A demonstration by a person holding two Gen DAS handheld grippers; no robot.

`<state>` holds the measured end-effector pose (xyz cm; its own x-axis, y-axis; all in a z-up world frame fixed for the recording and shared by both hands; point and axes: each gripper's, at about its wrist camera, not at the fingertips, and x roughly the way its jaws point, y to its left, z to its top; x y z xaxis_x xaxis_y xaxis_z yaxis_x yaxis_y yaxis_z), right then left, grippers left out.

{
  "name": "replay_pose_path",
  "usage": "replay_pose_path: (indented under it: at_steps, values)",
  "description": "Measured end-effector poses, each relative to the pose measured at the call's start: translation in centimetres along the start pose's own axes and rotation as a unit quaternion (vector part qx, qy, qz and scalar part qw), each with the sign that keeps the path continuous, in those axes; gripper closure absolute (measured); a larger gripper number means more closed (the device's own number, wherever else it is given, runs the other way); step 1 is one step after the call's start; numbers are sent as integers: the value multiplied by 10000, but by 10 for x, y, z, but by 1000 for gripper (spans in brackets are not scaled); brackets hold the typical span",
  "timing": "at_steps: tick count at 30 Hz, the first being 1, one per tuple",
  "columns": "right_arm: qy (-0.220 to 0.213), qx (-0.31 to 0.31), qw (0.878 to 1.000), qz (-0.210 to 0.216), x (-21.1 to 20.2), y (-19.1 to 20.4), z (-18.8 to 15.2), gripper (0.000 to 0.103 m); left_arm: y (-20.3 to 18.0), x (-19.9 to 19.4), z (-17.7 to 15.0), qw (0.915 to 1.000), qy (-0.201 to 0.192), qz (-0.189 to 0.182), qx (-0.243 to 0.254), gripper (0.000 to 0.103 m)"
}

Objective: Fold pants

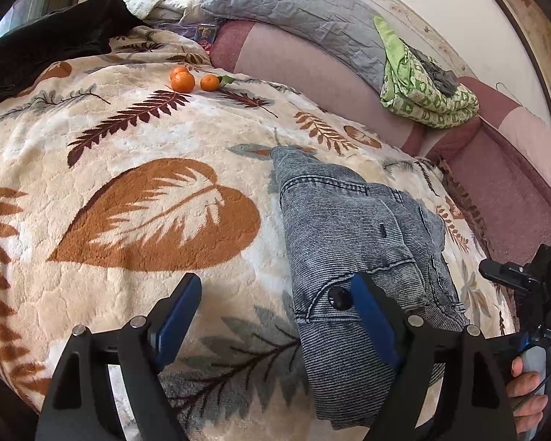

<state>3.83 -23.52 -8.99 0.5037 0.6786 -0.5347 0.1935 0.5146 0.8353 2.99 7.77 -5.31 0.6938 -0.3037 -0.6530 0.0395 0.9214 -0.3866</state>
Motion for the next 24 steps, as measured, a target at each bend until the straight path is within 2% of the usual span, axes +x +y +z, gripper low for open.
replay_pose_path:
  at_steps: [2, 3, 4, 5, 9, 12, 15, 18, 20, 21, 24]
  values:
    - [-36, 162, 9998, 132, 0, -6, 1, 11, 0, 0, 0, 10000, 0, -8, 10, 19]
    - [-31, 151, 9999, 25, -2, -7, 1, 16, 1, 0, 0, 10000, 2, -1, 2, 19]
    - [7, 80, 9996, -253, -2, -5, 0, 48, 1, 0, 0, 10000, 3, 13, -18, 19]
    - [123, -46, 9985, -527, -1, -6, 0, 97, 2, 0, 0, 10000, 19, -3, -35, 19]
    - [149, -410, 9966, -692, -4, -1, -4, 96, 0, -1, 0, 10000, 2, 29, -8, 19]
    - [-71, -994, 9909, -909, -11, 27, -8, 96, 0, -2, 0, 10000, -20, 55, 29, 19]
    - [-410, -1443, 9854, -804, -31, 64, -11, 96, 0, -3, -1, 10000, -30, 49, 50, 19]
    - [-656, -1636, 9821, -664, -52, 85, -13, 96, -2, -5, 0, 9999, -85, 39, 115, 19]
    - [-675, -1698, 9802, -763, -57, 81, -20, 96, -7, -7, -1, 9996, -140, 108, 237, 19]
    - [-668, -1720, 9782, -954, -54, 74, -24, 96, -8, -7, -2, 9993, -164, 149, 300, 19]
    - [-336, -1317, 9811, -1377, -32, 26, -23, 96, -13, -9, -3, 9989, -156, 79, 427, 19]
